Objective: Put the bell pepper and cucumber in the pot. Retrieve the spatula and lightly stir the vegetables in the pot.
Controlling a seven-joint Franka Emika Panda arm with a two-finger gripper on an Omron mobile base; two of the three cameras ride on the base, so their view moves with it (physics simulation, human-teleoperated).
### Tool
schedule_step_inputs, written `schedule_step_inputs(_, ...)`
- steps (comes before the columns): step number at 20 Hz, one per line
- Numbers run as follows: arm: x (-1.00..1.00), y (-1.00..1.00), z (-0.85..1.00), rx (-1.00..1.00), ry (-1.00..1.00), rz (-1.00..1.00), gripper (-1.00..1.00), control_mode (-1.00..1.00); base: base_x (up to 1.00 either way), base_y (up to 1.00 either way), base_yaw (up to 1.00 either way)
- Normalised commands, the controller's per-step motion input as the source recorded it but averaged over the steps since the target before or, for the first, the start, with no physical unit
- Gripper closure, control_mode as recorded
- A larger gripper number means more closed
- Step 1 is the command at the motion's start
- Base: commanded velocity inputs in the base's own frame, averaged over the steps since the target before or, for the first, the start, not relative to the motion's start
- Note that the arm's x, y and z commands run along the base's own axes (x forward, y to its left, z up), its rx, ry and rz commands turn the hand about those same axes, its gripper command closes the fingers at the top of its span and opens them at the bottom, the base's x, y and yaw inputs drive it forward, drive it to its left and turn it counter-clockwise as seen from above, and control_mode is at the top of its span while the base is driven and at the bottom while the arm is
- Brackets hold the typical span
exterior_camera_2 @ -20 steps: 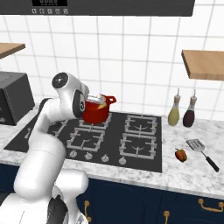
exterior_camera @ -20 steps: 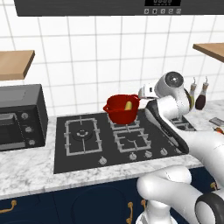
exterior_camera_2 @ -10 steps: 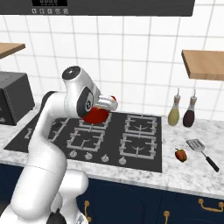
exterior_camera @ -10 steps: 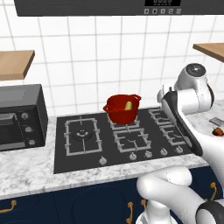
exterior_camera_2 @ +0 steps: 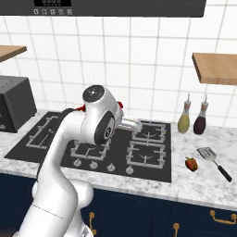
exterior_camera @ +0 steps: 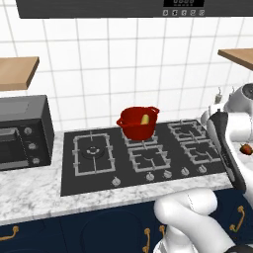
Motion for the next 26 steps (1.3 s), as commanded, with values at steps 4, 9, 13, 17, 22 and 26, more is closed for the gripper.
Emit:
schedule_step_inputs(4, -0.23, -0.73, -0.13, 0.02, 0.00, 0.00, -1.00, -1.00, 0.00, 0.00, 0.00)
schedule_step_inputs(9, -0.06, -0.14, -0.16, -0.04, 0.07, -0.02, -1.00, -1.00, 0.00, 0.00, 0.00)
schedule_step_inputs(13, 0.00, -0.36, -0.08, -0.01, 0.13, 0.00, -1.00, -1.00, 0.00, 0.00, 0.00)
schedule_step_inputs(17, 0.00, -0.47, -0.08, -0.05, 0.13, 0.00, -1.00, -1.00, 0.00, 0.00, 0.00)
schedule_step_inputs(22, 0.00, -0.47, -0.08, -0.01, 0.11, 0.02, -1.00, -1.00, 0.00, 0.00, 0.00)
schedule_step_inputs(26, 0.00, -0.41, -0.09, 0.00, 0.04, 0.01, -1.00, -1.00, 0.00, 0.00, 0.00)
